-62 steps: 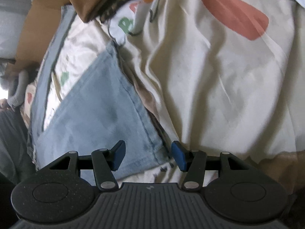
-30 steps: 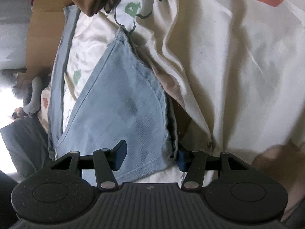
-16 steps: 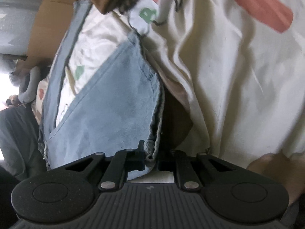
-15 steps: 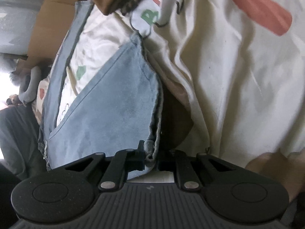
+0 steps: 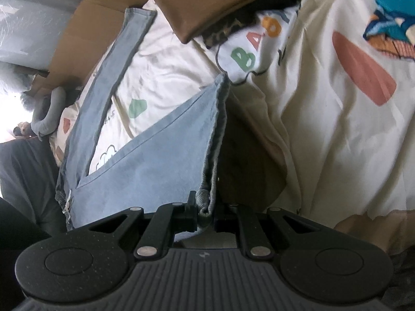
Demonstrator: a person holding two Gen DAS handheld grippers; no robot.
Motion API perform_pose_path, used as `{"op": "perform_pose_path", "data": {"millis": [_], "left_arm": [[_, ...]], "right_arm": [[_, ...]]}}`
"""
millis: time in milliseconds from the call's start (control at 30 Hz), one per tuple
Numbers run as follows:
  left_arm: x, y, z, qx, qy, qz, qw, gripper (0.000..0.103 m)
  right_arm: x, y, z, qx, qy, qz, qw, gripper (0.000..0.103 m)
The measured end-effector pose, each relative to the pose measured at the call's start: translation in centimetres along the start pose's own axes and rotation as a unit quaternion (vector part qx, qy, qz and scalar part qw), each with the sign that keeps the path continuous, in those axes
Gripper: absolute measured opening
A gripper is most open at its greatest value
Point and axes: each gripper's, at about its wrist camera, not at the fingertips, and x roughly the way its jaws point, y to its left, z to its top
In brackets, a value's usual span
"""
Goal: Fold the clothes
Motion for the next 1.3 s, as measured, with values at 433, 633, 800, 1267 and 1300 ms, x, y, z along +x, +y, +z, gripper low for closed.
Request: {"op": "perform_pose_path", "data": {"millis": [433, 633, 800, 1267, 1300], "left_arm": [[3.6, 2.6, 0.1, -0.073, -0.007, -0.041, 0.9964, 0.029], [2.9, 3.7, 1.2, -0.097, -0.061, -0.086, 0.9897, 0.022], [2.6, 4.7, 2.5, -0.106, -0.069, -0.103, 0.9867, 0.019], [2.2, 4.6, 5.4, -0.104, -0.082, -0.132, 0.9824, 0.014], [1.9, 4.3, 5.6, -0.099, -0.083, -0.137, 0.9821, 0.014]], "right_arm": [[-1.3, 1.9, 0.0, -0.005, -0.013, -0.024, 1.000, 0.009], [-1.6, 3.3, 0.2, -0.024, -0.018, -0.046, 0.998, 0.009], [-1.6, 3.5, 0.1, -0.028, -0.016, -0.058, 0.998, 0.009], [-2.1, 4.2, 1.2, -0.013, -0.016, -0.052, 0.998, 0.009], [-2.3, 4.5, 1.4, -0.012, -0.020, -0.048, 0.999, 0.009]]}}
